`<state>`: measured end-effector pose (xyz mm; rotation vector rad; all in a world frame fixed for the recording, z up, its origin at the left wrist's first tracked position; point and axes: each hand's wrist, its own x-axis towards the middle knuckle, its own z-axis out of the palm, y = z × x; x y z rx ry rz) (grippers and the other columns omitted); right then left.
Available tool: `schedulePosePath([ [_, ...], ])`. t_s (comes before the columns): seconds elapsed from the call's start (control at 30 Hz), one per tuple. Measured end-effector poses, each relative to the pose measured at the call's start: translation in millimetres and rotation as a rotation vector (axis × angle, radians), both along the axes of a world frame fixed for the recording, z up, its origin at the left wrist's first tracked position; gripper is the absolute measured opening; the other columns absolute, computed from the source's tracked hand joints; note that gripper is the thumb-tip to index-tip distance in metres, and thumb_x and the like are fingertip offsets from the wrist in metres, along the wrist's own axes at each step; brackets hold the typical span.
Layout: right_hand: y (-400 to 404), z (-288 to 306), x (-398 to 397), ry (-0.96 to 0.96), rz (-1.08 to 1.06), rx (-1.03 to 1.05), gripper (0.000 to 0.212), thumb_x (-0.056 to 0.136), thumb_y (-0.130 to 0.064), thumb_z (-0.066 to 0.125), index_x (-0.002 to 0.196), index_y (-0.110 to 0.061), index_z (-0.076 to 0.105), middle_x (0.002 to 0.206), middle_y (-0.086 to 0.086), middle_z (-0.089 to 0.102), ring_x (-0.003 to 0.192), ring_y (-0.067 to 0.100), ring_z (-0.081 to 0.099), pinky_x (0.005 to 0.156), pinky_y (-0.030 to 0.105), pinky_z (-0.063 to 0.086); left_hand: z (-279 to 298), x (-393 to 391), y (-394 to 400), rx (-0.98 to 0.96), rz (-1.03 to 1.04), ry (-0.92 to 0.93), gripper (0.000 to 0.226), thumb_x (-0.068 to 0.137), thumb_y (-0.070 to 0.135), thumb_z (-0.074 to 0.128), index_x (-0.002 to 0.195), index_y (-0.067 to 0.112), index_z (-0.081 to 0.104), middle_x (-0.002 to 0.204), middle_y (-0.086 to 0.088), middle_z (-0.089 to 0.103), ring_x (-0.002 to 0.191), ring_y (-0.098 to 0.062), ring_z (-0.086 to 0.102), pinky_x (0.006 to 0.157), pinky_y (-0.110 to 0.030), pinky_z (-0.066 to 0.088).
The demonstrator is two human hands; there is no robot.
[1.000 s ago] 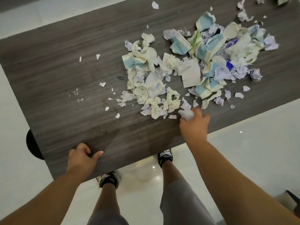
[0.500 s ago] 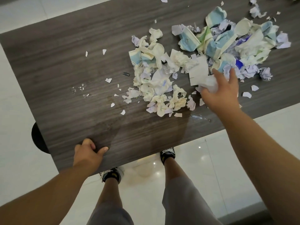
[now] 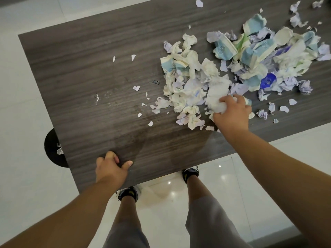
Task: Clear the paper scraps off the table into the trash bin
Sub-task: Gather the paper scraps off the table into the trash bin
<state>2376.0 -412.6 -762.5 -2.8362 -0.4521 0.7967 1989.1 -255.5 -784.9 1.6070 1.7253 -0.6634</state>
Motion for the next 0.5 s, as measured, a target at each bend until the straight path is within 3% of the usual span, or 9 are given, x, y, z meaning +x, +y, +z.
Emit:
schedulePosePath([
  [0.13,11,25,0,-0.004,-0.153,0.159,0.027,0.090,-0.012,0.062,0.111,-0.027,0.070,0.134,0.007,0.052,0.110,0.033,0.058,0.095,0.050,0.059,1,0,1,0.003,-0.009,-0.002,0.047,0.084,0.049,0.087,0.086,0.024,0.047,0.109,-0.007,0.044,0.095,-0.038,0.057,0.090,-0.046,0.052],
  [0.23,16,57,-5,0.028,-0.133,0.279,0.027,0.092,-0.019,0.064,0.105,-0.042,0.068,0.122,0.004,0.062,0.091,0.024,0.066,0.071,0.035,0.059,-2,-1,0,0.013,-0.019,0.018,0.049,0.083,0.052,0.087,0.085,0.025,0.047,0.108,-0.007,0.044,0.093,-0.038,0.056,0.087,-0.046,0.052],
  [0.3,14,75,-11,0.126,-0.122,0.379,0.041,0.091,-0.023,0.064,0.112,-0.059,0.066,0.124,-0.008,0.068,0.076,0.014,0.069,0.056,0.025,0.055,-3,-2,0,0.005,-0.019,0.014,0.048,0.083,0.054,0.087,0.085,0.026,0.047,0.108,-0.006,0.044,0.094,-0.036,0.055,0.084,-0.045,0.050],
  [0.37,12,88,-18,0.203,-0.138,0.445,0.060,0.093,-0.023,0.066,0.131,-0.069,0.058,0.132,-0.028,0.061,0.069,0.005,0.071,0.052,0.019,0.054,-4,-2,0,-0.002,-0.025,0.010,0.048,0.083,0.055,0.086,0.085,0.027,0.047,0.108,-0.006,0.043,0.095,-0.036,0.056,0.086,-0.046,0.052],
  [0.43,14,93,-23,0.224,-0.149,0.456,0.069,0.093,-0.024,0.066,0.144,-0.068,0.048,0.129,-0.044,0.050,0.071,0.000,0.073,0.050,0.016,0.053,-3,-4,0,-0.006,-0.039,0.014,0.048,0.083,0.058,0.085,0.086,0.029,0.046,0.109,-0.005,0.043,0.094,-0.035,0.055,0.088,-0.047,0.052],
  [0.5,21,92,-23,0.219,-0.167,0.475,0.068,0.092,-0.026,0.065,0.147,-0.062,0.048,0.126,-0.038,0.056,0.058,0.002,0.068,0.049,0.018,0.053,-4,-4,-1,-0.006,-0.041,0.014,0.049,0.083,0.059,0.084,0.086,0.029,0.045,0.108,-0.004,0.042,0.093,-0.034,0.053,0.087,-0.046,0.052],
])
